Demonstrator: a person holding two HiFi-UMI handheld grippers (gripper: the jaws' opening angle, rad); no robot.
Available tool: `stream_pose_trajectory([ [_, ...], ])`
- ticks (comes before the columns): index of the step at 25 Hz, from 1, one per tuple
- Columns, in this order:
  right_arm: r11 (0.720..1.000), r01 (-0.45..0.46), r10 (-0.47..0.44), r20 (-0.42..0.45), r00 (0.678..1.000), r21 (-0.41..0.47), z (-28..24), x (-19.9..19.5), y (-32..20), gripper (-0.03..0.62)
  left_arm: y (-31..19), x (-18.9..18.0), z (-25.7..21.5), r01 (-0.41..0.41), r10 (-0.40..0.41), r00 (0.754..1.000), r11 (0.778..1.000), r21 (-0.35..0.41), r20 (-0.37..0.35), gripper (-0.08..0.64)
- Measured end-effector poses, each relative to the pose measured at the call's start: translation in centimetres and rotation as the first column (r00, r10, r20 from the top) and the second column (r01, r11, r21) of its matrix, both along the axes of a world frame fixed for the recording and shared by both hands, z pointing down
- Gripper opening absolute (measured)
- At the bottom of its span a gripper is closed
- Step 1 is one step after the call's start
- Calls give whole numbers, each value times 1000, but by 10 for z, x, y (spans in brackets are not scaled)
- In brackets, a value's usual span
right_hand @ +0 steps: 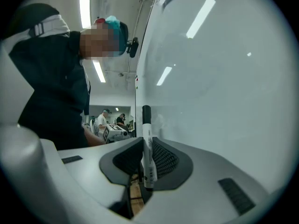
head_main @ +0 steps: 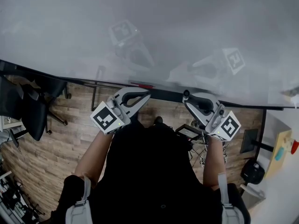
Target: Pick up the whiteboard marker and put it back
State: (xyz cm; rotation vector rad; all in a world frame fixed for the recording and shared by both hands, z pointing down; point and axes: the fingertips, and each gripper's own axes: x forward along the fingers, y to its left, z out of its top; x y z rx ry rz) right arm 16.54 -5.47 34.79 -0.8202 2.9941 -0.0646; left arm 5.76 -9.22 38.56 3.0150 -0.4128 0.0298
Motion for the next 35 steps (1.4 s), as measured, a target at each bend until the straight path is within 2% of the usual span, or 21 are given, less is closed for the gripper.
stream_pose_trajectory([
  [6,999,-40,40,-160,986,-1,17,-17,-10,71,1,0,7,-6,6,1000,1000,-8,11,12],
  [10,998,-52,55,-292,955,19,42,-28,-17,71,-2,-5,15,-6,6,1000,1000,-22,11,12],
  [14,999,-32,25,-485,874,-7,74,-19,-14,71,-4,0,15,4,-4,1000,999,-37,14,12],
  [17,998,-64,40,-562,826,-23,91,-14,-13,71,-4,1,19,18,-17,1000,998,-63,22,12],
  [20,996,-78,41,-611,791,-34,108,-14,-15,71,-4,2,23,15,-14,1000,998,-62,23,12],
  [24,996,-73,25,-649,761,-48,130,-16,-14,71,-3,5,29,17,-15,1000,997,-78,26,12],
  [30,997,-54,-6,-735,678,-58,160,-28,-14,70,-1,-3,38,20,-16,999,995,-97,46,12],
  [33,996,-55,-20,-751,661,-75,173,-27,-14,71,0,-4,41,22,-16,998,994,-106,52,12],
  [35,994,-57,-30,-749,662,-90,180,-28,-14,71,0,-4,42,19,-13,998,994,-107,55,12],
])
